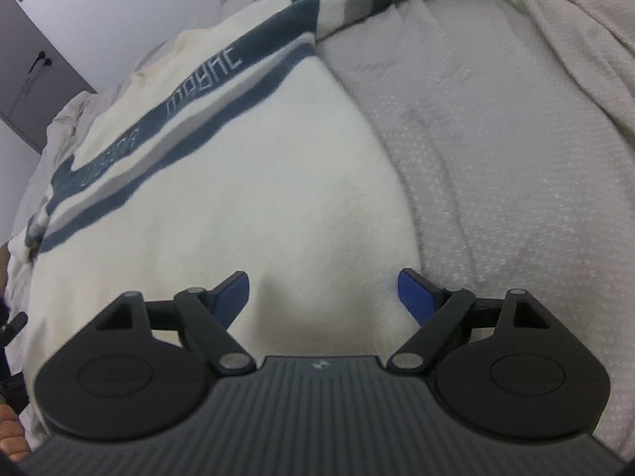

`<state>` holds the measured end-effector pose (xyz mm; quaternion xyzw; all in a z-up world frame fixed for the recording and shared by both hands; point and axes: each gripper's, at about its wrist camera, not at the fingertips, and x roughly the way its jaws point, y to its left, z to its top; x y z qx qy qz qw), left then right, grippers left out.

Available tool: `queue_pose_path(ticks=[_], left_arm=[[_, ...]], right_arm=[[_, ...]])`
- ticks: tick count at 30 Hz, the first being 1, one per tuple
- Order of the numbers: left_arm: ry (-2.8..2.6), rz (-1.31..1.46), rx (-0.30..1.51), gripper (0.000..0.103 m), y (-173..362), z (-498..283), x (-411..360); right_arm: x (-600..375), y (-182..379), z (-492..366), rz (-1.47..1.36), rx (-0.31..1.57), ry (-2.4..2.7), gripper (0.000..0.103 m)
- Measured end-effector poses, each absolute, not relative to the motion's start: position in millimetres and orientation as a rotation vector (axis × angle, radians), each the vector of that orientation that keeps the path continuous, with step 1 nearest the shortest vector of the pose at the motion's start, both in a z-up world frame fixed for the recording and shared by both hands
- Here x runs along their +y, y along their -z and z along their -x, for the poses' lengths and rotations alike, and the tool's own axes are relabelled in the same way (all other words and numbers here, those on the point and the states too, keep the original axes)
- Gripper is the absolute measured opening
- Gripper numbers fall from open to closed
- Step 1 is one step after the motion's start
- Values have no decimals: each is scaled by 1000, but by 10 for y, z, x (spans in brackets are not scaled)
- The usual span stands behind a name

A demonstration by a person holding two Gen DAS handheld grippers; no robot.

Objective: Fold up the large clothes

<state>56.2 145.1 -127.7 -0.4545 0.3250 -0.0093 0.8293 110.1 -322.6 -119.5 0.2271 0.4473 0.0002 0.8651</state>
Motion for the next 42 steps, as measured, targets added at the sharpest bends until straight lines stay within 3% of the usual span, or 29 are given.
queue_pose_path(ticks=[1,2,6,19,22,24,26,34,42], left_arm=[[47,973,689,61,1270,-552,1436],[72,981,682,62,1250,-534,1418],[151,1016,677,64,1219,-506,1341],[83,1067,840,62,1335,-35,1152],[71,1019,866,41,1290,48,1068],[79,1016,872,17,1259,138,1076],[51,987,851,14,1174,191,1080],[-6,838,816,12,701,408,1093],[-112,697,976,13,879,192,1014]], right_arm=[[-3233,1197,-1096,-492,937,-16,66],[-3249,1203,-1093,-525,947,-43,47],[-3308,1159,-1054,-591,949,-87,19],[-3507,729,-882,-687,757,-203,14],[-3526,677,-854,-668,738,-201,14],[-3523,636,-822,-651,721,-204,12],[-3520,570,-758,-615,698,-210,9],[-3427,461,-601,-482,705,-227,8],[-3265,898,-833,-371,956,-144,8]])
